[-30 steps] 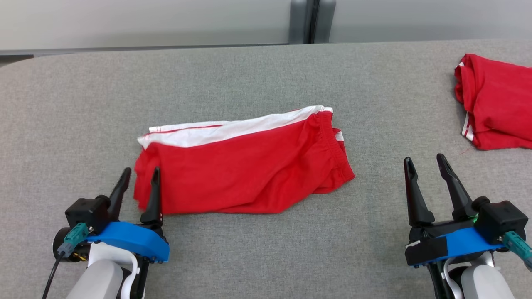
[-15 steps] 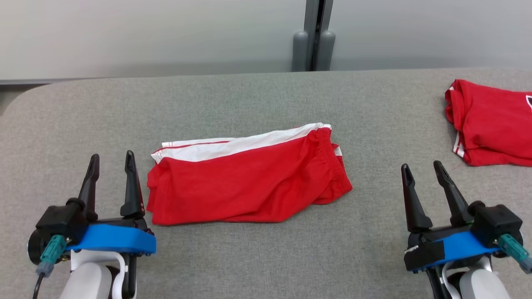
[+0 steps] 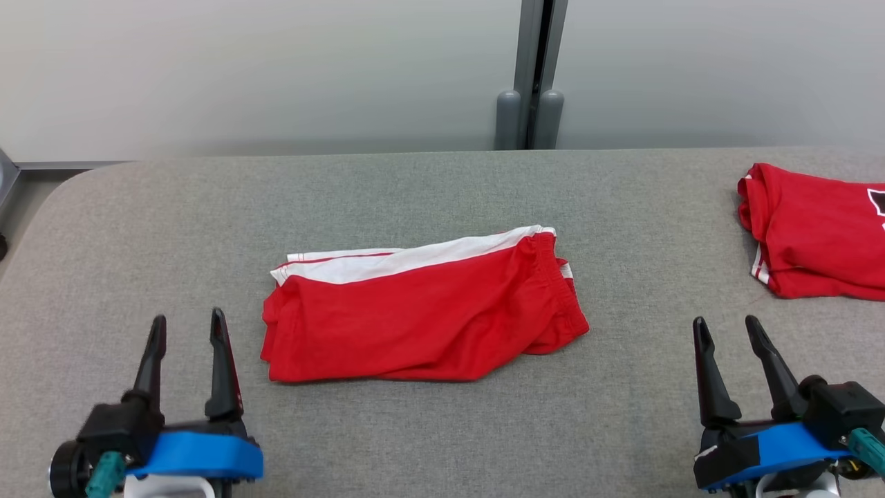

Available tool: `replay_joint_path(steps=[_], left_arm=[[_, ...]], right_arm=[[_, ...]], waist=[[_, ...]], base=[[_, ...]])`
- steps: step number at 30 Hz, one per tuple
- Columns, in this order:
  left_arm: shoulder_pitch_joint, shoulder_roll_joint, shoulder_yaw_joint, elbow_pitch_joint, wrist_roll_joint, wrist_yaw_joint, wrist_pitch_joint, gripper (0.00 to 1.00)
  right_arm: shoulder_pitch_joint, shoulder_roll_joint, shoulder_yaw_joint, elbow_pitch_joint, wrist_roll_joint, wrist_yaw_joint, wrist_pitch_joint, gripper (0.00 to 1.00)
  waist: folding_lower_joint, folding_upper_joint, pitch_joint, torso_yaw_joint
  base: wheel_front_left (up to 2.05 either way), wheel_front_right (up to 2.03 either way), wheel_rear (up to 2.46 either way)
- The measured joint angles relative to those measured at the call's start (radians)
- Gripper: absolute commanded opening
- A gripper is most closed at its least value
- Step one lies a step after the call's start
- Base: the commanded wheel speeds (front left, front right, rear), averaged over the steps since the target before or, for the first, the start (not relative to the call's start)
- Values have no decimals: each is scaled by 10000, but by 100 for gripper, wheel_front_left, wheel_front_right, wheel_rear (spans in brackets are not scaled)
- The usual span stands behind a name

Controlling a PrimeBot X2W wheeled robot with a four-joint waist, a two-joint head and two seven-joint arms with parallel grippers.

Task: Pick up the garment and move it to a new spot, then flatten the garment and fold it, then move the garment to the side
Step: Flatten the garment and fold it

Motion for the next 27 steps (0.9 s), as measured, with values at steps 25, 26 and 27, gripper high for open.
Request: replay_joint_path(steps=[25,26,27], left_arm=[[-34,-740,207,-56,1001,-493,-2,100],[-98,-775,153,-42,1003,-504,-2,100],[-166,-817,111,-13,1007,-529,-2,100]], right_arm=[[-2602,0,1407,1455,-594,0,334,100],[-2905,4,1459,1674,-594,0,299,100],[-3180,2,1494,1964,-694,0,311,100]], waist=[[1,0,322,530],[1,0,392,596],[1,0,461,674]], base=[[0,0,0],[0,0,0],[0,0,0]])
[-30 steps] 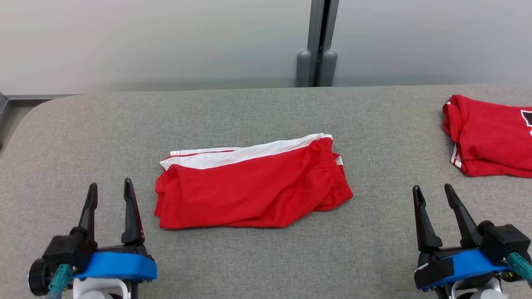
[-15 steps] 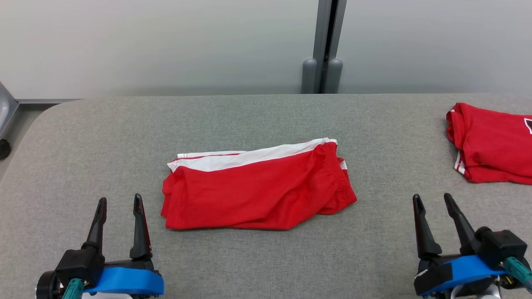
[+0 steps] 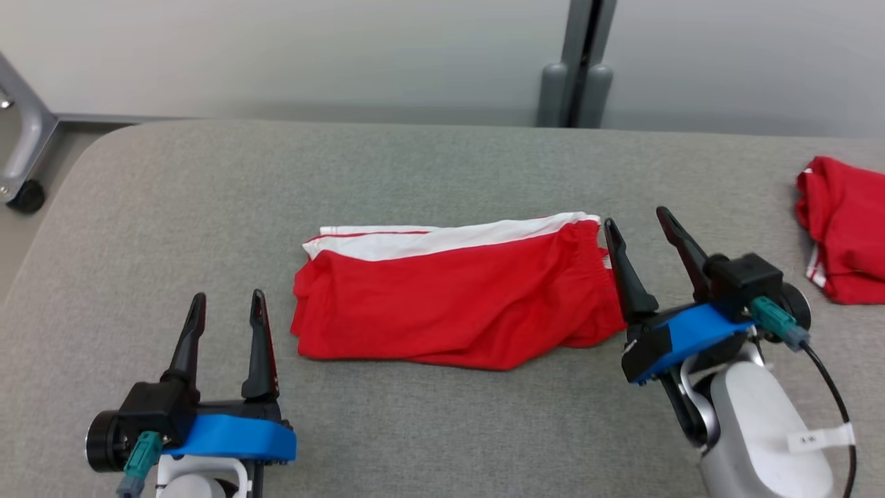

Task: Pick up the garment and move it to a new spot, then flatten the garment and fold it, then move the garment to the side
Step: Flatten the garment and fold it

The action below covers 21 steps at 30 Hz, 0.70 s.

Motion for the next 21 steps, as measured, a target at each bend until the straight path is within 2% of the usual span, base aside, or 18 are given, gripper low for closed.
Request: replay_joint_path(steps=[3,5,9,11,15,17,21], left_arm=[[-233,-65,-58,73,10,-48,0,100],[-345,-88,-92,109,10,-63,0,100],[-465,-125,-148,192,0,-79,0,100],[-474,-132,-123,219,-8,-77,0,100],[-504,-153,-81,240,-8,-77,0,100],[-520,-157,-82,257,-6,-77,0,100],[-662,-163,-105,301,-6,-88,0,100]], right_arm=[[-639,0,0,917,-278,0,-94,100],[-900,6,-150,1603,-863,0,-190,100],[-1109,2,-493,2982,-989,0,-414,100],[-1156,6,-727,3875,-1269,0,-546,100],[-1216,4,-894,4803,-1373,0,-696,100],[-1217,4,-909,4993,-1279,0,-740,100],[-1350,-6,-533,5768,73,0,-943,100]], waist=[[0,0,229,253],[0,0,382,424],[0,-1,643,714],[0,0,777,808],[0,-1,846,777],[0,0,851,764],[0,0,855,736]], base=[[0,0,0],[0,0,0],[0,0,0],[0,0,0],[0,0,0],[0,0,0],[0,0,0]])
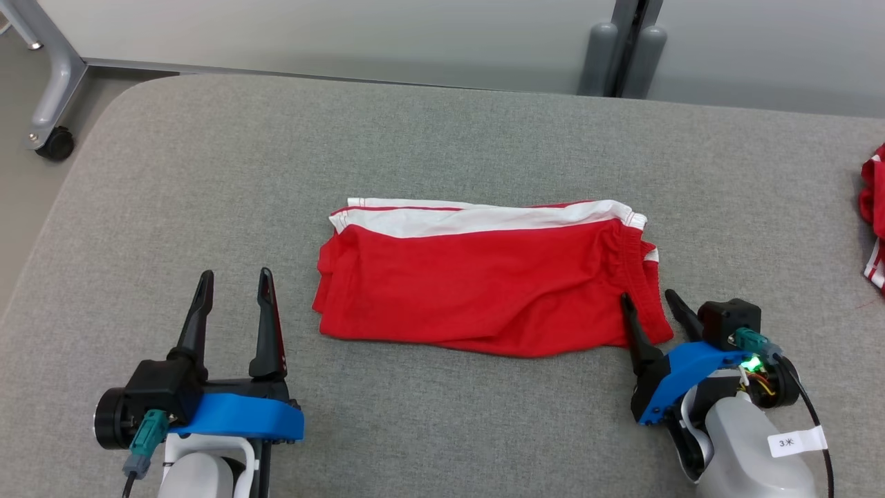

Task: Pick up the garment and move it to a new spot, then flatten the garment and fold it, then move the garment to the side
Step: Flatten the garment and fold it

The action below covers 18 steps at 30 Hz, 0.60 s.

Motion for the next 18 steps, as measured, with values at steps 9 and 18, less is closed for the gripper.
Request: replay_joint_path(steps=[9,18], left_arm=[[-120,-4,-174,42,-111,15,0,100],[131,-8,-13,44,-107,27,0,100]], right_arm=[[-496,-12,999,408,1538,2,-121,0],[-68,-637,-617,-646,623,2,-94,0]], waist=[[0,0,69,-69],[0,0,-122,-641]], base=[[0,0,0],[0,0,0]])
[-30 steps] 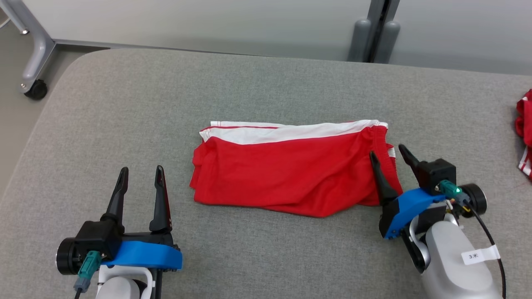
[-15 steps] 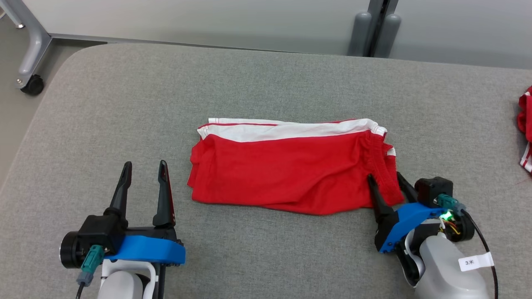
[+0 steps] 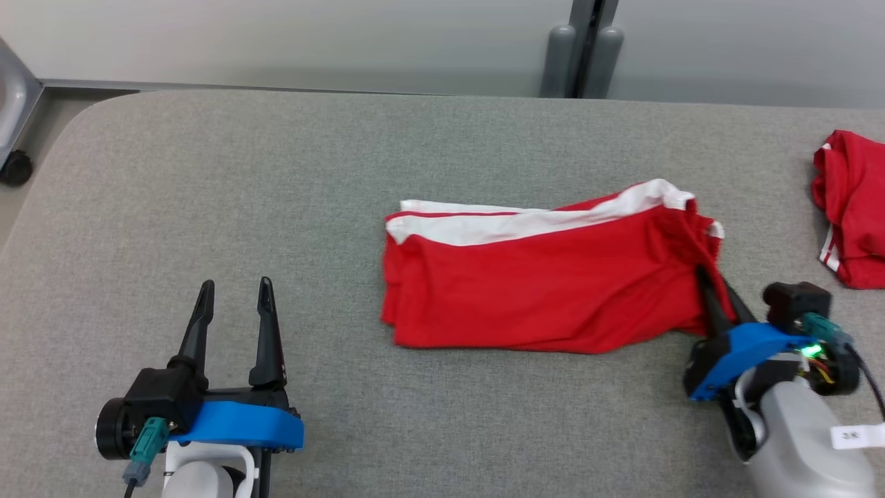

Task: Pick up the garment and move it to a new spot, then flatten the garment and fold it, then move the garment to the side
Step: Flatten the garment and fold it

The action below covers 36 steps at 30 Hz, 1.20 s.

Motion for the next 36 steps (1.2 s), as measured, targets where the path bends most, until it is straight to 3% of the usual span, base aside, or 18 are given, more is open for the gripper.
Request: replay_joint_path(steps=[6,11,20,29,36], left_arm=[[94,-2,38,-8,4,-23,0,100],[150,2,40,10,4,-27,0,100],[147,-2,-173,144,-73,-25,0,100],[-25,-6,-525,184,-263,-12,0,100],[-302,-4,-834,184,-464,77,0,100]], right_arm=[[415,-1135,-773,-384,61,-2,63,0],[407,-1202,-757,-784,293,-2,422,0],[201,123,401,-2468,903,-2,1517,0],[-15,581,1195,-3062,813,-2,2111,0],[-171,629,2266,-2725,1375,-2,2098,0]], waist=[[-1,0,-119,-316],[-1,0,-123,-466],[-1,0,-223,-657],[-2,0,-196,-357],[-2,0,52,167]], base=[[0,0,0],[0,0,0],[0,0,0],[0,0,0],[0,0,0]])
